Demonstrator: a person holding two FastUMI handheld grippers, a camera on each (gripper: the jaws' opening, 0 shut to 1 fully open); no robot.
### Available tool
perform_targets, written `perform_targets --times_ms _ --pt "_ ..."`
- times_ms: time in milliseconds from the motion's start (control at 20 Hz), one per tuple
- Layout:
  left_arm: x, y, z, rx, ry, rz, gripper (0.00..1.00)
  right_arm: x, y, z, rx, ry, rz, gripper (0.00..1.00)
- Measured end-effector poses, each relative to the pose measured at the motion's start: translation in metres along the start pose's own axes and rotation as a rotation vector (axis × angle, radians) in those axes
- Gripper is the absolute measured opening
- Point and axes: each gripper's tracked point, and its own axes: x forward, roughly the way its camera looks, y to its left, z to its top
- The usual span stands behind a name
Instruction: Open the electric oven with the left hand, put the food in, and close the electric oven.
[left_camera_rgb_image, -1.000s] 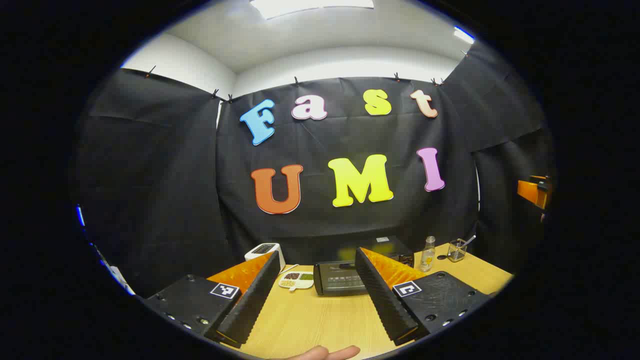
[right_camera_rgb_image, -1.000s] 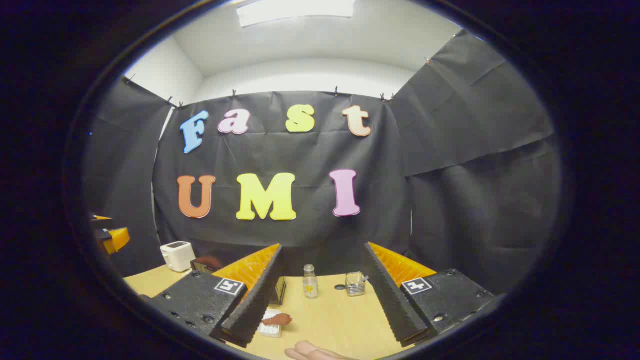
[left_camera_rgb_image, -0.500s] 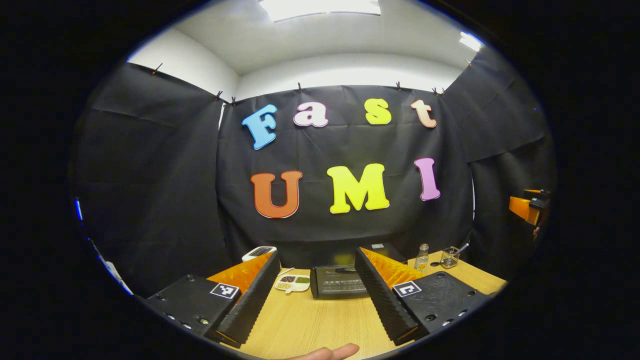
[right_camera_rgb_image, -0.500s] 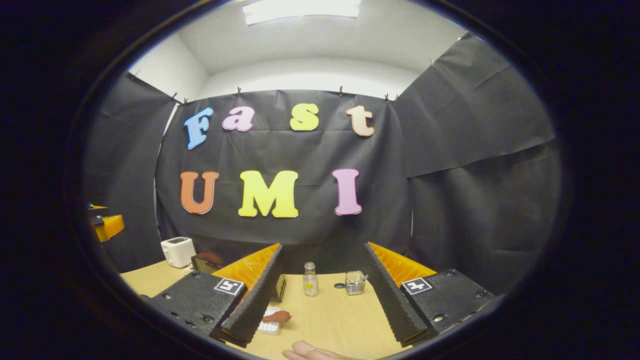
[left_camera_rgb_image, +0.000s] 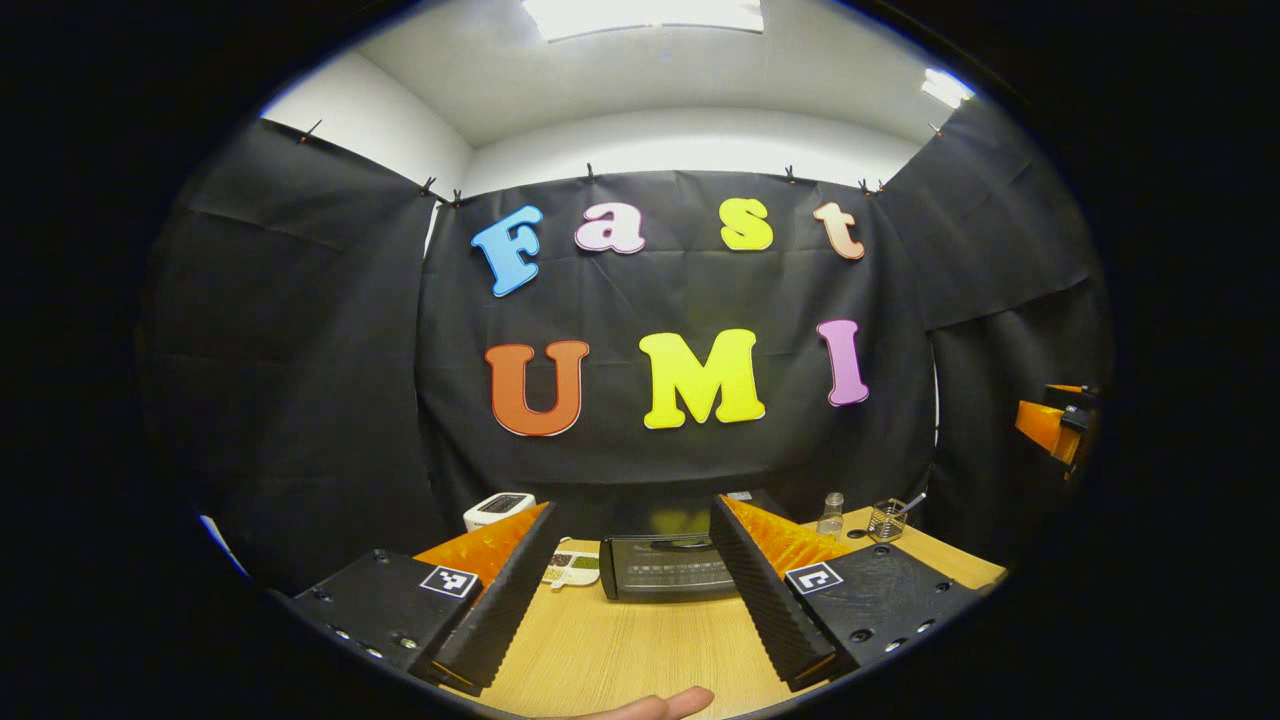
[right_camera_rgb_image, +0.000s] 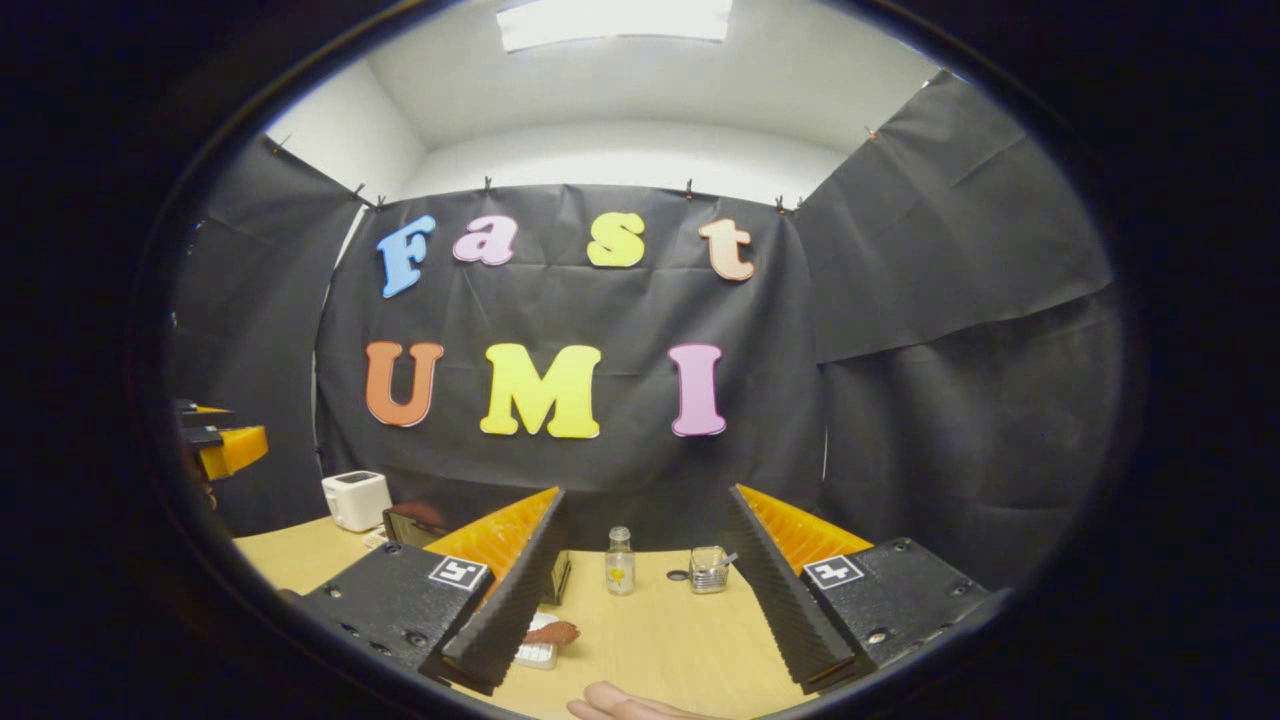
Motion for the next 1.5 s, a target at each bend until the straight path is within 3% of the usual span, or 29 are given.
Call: perform_targets --times_ms 350,550,650,900,1500 --pt "0.071 -0.034 -0.021 -0.079 0.068 -0.118 0.96 0.005 -0.008 0.011 -0.027 -0.034 -0.022 0.99" --pt "0.124 -0.04 -0.051 -0.047 0.093 -0.087 0.96 0.008 -0.005 0.012 -0.019 -0.03 -0.013 1.0" --pt "0.148 -0.05 -0.075 -0.032 0.131 -0.108 0.96 0.011 -0.006 0.008 -0.015 -0.02 -0.011 0.96" --pt "0.197 -0.072 -0.125 -0.05 0.24 -0.143 0.96 0.017 -0.01 0.001 -0.002 -0.001 -0.001 1.0" --pt "0.261 -0.084 -0.209 -0.026 0.414 -0.132 0.96 0.02 -0.044 -0.001 -0.022 -0.011 -0.052 0.99"
